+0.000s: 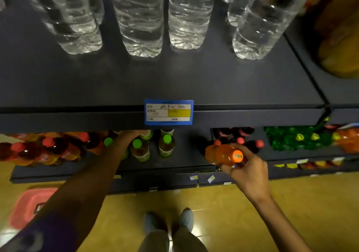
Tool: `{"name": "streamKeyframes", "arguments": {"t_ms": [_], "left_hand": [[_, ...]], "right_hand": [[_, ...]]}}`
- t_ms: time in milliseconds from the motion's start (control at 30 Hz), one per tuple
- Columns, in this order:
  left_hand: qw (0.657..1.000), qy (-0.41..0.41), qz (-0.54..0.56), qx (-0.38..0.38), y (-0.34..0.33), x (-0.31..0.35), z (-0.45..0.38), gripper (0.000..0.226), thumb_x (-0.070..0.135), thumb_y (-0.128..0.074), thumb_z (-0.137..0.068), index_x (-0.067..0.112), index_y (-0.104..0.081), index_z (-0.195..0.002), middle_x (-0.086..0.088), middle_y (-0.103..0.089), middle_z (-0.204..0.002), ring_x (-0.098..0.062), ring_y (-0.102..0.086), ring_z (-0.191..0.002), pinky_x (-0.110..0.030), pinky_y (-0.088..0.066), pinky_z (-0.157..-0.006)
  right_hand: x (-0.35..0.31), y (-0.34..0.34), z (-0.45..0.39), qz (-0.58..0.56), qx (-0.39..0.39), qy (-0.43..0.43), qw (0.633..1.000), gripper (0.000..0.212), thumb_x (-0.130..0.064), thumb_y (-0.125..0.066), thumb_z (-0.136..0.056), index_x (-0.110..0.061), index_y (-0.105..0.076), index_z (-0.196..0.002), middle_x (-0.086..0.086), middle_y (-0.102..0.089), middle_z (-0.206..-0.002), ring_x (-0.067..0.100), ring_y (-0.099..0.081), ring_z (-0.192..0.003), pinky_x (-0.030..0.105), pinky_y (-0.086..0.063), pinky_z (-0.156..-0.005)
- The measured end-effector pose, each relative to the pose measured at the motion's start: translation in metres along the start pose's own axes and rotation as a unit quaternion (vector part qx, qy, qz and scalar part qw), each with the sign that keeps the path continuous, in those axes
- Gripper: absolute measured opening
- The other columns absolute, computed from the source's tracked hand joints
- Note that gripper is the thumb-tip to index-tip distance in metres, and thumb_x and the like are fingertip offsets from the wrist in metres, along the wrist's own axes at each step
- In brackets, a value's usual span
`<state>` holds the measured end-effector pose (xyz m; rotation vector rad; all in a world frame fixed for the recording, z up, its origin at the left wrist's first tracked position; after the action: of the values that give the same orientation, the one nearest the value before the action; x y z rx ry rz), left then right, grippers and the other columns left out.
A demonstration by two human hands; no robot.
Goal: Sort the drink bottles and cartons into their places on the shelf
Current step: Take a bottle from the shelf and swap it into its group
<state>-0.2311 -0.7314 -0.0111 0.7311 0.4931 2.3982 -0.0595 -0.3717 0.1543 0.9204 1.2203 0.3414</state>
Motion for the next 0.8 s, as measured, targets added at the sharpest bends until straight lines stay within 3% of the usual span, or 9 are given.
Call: {"name": "streamKeyframes", "arguments": {"t_ms": [100, 333, 400, 467, 533, 600, 667, 733, 800], "left_hand": [[1.0, -0.012, -0.019, 0.012, 0.0, 0.007, -0.008, 0.067, 0.036, -0.067, -0.091, 0.01, -0.036, -0.144, -0.019, -0.042, -0.145, -0.037, -0.045, -0.13, -0.046, -0.041, -0.109], [0.999, 0.012, -0.05, 0.014, 0.003, 0.006, -0.01, 0.067, 0.035, -0.068, -0.09, 0.007, -0.037, -0.142, -0.022, -0.044, -0.142, -0.039, -0.047, -0.127, -0.047, -0.042, -0.109], [0.999, 0.03, -0.028, 0.004, 0.005, 0.003, -0.003, 0.064, 0.03, -0.068, -0.09, 0.003, -0.039, -0.14, -0.023, -0.048, -0.138, -0.037, -0.051, -0.123, -0.042, -0.046, -0.103], [1.0, 0.017, -0.013, 0.006, 0.011, 0.008, 0.009, 0.053, 0.025, -0.065, -0.092, 0.002, -0.045, -0.135, -0.021, -0.053, -0.132, -0.033, -0.054, -0.118, -0.036, -0.047, -0.09], [1.0, -0.009, 0.008, 0.025, 0.022, 0.011, 0.03, 0.04, 0.024, -0.06, -0.096, 0.002, -0.051, -0.129, -0.02, -0.057, -0.123, -0.032, -0.056, -0.112, -0.035, -0.044, -0.088], [0.99, -0.093, 0.039, 0.1, 0.039, 0.016, 0.063, 0.028, 0.02, -0.059, -0.096, 0.002, -0.06, -0.118, -0.018, -0.063, -0.114, -0.031, -0.06, -0.109, -0.038, -0.048, -0.094], [0.96, -0.229, 0.026, 0.158, 0.045, 0.022, 0.112, 0.021, 0.012, -0.065, -0.09, 0.008, -0.065, -0.111, -0.009, -0.067, -0.107, -0.025, -0.064, -0.107, -0.038, -0.051, -0.094], [0.939, -0.33, 0.028, 0.093, 0.016, 0.02, 0.163, 0.052, 0.012, -0.076, -0.08, 0.025, -0.058, -0.128, 0.008, -0.062, -0.12, -0.009, -0.057, -0.114, -0.031, -0.048, -0.098], [0.928, -0.37, 0.035, -0.013, -0.032, 0.011, 0.203, 0.086, 0.028, -0.085, -0.071, 0.049, -0.038, -0.141, 0.021, -0.049, -0.135, 0.001, -0.044, -0.122, -0.027, -0.04, -0.102]], "right_hand": [[0.004, 0.006, 0.008, 0.011, 0.004, -0.005, 1.0, 0.063, -0.04, -0.087, -0.051, -0.045, -0.062, -0.108, -0.035, -0.058, -0.067, -0.01, -0.056, -0.066, -0.001, -0.039, -0.056], [0.011, 0.005, 0.021, 0.018, 0.004, -0.028, 0.999, 0.064, -0.039, -0.088, -0.05, -0.038, -0.065, -0.11, -0.026, -0.063, -0.071, -0.006, -0.062, -0.067, -0.005, -0.039, -0.06], [0.008, 0.003, 0.023, 0.024, 0.003, -0.03, 0.999, 0.064, -0.04, -0.088, -0.051, -0.039, -0.065, -0.11, -0.027, -0.062, -0.069, -0.008, -0.06, -0.066, -0.006, -0.038, -0.06], [0.003, 0.002, 0.025, 0.024, 0.007, -0.032, 0.999, 0.061, -0.038, -0.089, -0.051, -0.039, -0.066, -0.108, -0.029, -0.06, -0.064, -0.011, -0.056, -0.063, -0.006, -0.036, -0.058], [-0.002, 0.001, 0.025, 0.024, 0.006, -0.029, 0.999, 0.059, -0.04, -0.088, -0.051, -0.038, -0.066, -0.106, -0.027, -0.065, -0.066, -0.01, -0.057, -0.065, -0.003, -0.036, -0.057], [-0.005, -0.002, 0.026, 0.022, -0.004, -0.03, 0.999, 0.06, -0.043, -0.087, -0.051, -0.038, -0.065, -0.107, -0.018, -0.072, -0.077, 0.001, -0.066, -0.073, 0.01, -0.043, -0.061], [-0.011, -0.003, 0.029, 0.017, -0.014, -0.026, 0.999, 0.063, -0.048, -0.083, -0.049, -0.039, -0.062, -0.107, -0.018, -0.07, -0.079, 0.008, -0.069, -0.078, 0.018, -0.047, -0.064], [-0.021, 0.0, 0.034, 0.017, -0.022, -0.017, 0.999, 0.063, -0.054, -0.079, -0.046, -0.04, -0.058, -0.104, -0.021, -0.066, -0.077, 0.009, -0.069, -0.078, 0.024, -0.051, -0.066], [-0.033, 0.002, 0.041, 0.017, -0.032, 0.007, 0.999, 0.062, -0.06, -0.074, -0.045, -0.042, -0.056, -0.102, -0.025, -0.064, -0.074, 0.005, -0.068, -0.078, 0.027, -0.053, -0.07]]}}
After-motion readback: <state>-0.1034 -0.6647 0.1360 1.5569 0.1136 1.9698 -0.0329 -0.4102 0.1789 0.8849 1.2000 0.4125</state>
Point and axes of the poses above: each hand's wrist, its own z-axis away from the middle knuckle, its own y-axis out of the back of the hand, x = y × z, the point moved 9 cm from there along -z, towards the middle knuckle
